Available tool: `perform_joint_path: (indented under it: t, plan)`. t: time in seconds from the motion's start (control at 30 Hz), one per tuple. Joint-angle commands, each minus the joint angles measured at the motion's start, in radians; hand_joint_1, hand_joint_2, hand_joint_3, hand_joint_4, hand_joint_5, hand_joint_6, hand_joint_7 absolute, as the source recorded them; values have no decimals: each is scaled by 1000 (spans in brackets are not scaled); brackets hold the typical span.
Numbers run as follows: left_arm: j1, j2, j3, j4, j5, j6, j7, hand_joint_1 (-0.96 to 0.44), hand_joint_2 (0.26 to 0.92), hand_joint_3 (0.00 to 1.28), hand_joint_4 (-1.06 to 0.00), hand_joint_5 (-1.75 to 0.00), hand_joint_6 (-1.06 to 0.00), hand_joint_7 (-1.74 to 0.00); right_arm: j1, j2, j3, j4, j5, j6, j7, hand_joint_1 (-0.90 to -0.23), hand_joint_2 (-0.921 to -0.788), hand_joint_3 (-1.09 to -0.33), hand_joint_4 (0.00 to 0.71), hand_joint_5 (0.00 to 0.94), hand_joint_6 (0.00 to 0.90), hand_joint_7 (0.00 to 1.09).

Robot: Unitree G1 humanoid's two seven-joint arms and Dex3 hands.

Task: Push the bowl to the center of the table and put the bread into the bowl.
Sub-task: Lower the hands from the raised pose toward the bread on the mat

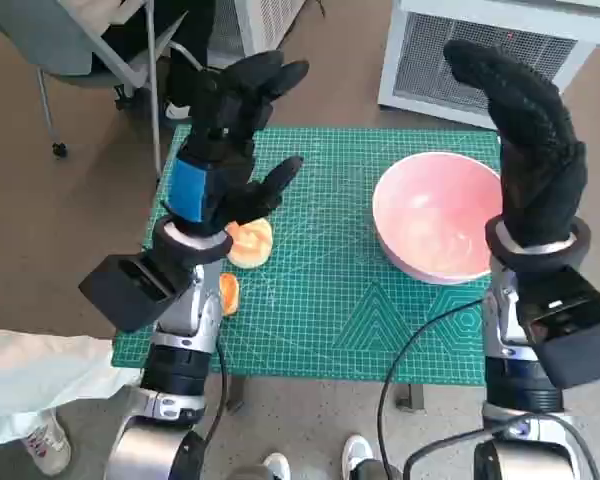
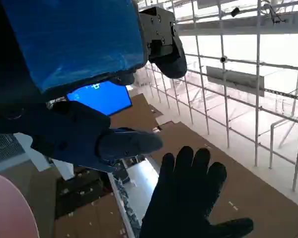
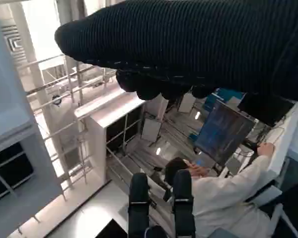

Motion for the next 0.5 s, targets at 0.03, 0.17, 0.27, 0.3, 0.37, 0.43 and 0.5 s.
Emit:
perform_joint_path:
  t: [0.03, 0.17, 0.27, 0.3, 0.37, 0.43, 0.5]
  plan:
    - [5, 8, -1, -2, 1, 2, -5, -421, 921, 331, -100, -636, -3, -918, 25, 1, -4, 0, -5, 8, -3, -565, -921, -745, 253, 2, 5, 576]
    - [6, 8, -1, -3, -1, 3, -7, -421, 921, 332, -98, -635, -2, -919, 28, -2, -9, 8, 5, 6, 2, -565, -921, -745, 253, 1, 4, 577]
    - [7, 9, -1, -3, -2, 3, -9, -418, 921, 332, -98, -634, -2, -919, 30, -3, -12, 14, 11, 3, 5, -565, -921, -745, 253, 1, 4, 577]
    - [7, 9, 0, -2, -2, 2, -10, -418, 921, 332, -98, -634, -1, -919, 32, -3, -13, 16, 11, 1, 5, -565, -921, -745, 253, 1, 4, 578]
    - [7, 9, 0, 1, -3, 2, -12, -416, 921, 332, -97, -634, 0, -919, 36, -4, -17, 18, 10, -1, 5, -565, -921, -745, 253, 1, 4, 578]
    - [7, 9, 1, 4, -4, 2, -14, -415, 921, 332, -95, -632, 0, -917, 39, -6, -21, 21, 9, -5, 4, -565, -921, -745, 253, 1, 3, 579]
    - [7, 9, 1, 5, -3, 1, -13, -414, 921, 332, -94, -631, 1, -915, 45, -11, -27, 19, 9, -7, 3, -562, -921, -746, 253, 1, 3, 579]
